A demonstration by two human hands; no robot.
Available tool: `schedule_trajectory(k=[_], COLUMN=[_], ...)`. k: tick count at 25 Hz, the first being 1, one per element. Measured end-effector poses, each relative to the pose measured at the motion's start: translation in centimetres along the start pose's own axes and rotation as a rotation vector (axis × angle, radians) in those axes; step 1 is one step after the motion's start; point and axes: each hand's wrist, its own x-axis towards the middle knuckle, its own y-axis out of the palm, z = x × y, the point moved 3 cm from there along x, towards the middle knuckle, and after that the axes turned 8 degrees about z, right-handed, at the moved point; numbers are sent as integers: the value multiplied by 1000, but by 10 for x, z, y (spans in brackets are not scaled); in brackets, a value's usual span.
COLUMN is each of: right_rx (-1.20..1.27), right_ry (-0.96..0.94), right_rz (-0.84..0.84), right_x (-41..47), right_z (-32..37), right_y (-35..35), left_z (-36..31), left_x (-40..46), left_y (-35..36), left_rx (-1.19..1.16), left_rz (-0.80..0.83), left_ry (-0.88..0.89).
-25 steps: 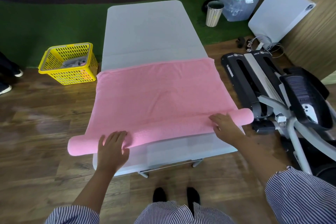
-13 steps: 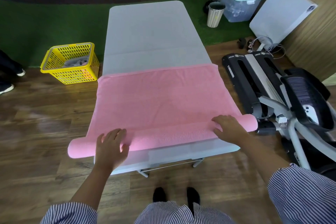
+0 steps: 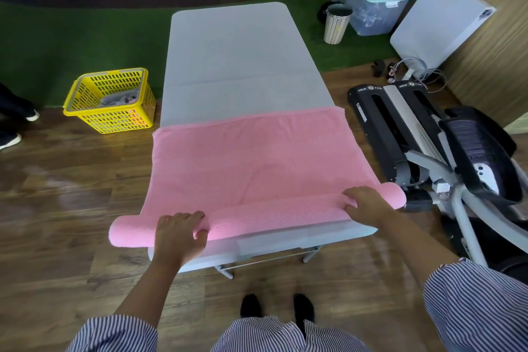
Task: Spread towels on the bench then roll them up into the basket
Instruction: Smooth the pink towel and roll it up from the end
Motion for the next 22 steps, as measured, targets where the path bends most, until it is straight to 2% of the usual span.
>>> schedule_trajectory(k=[3,6,7,10,12,16,20,22], right_rx=[6,26,34,85,31,-47,-72,-75], right_ry=[-9,-4,9,34,26,50,61,43], right_rz=[-30,-236,-256,-149,-96,-97,12,-44], right_x=[0,-3,-2,-2,-3,-5,0,1], right_z=[-1,0,0,-1,0,-2,-5,-7], right_y=[-2,-7,-5,1,2,-2,-9,-13], left_z=[12,23,25,29,26,17,28,34], left_x=[-3,-9,-9,-4,0,-4,-5,-1], left_y=[1,4,6,13,14,6,0,-2], left_rx=[-39,-72,-73,-64,-72,-48,-15,-27], left_rz=[-83,-148,-130,-42,0,-48,-44,-73], left_ry=[18,-51,-51,-38,-55,-14,21,6])
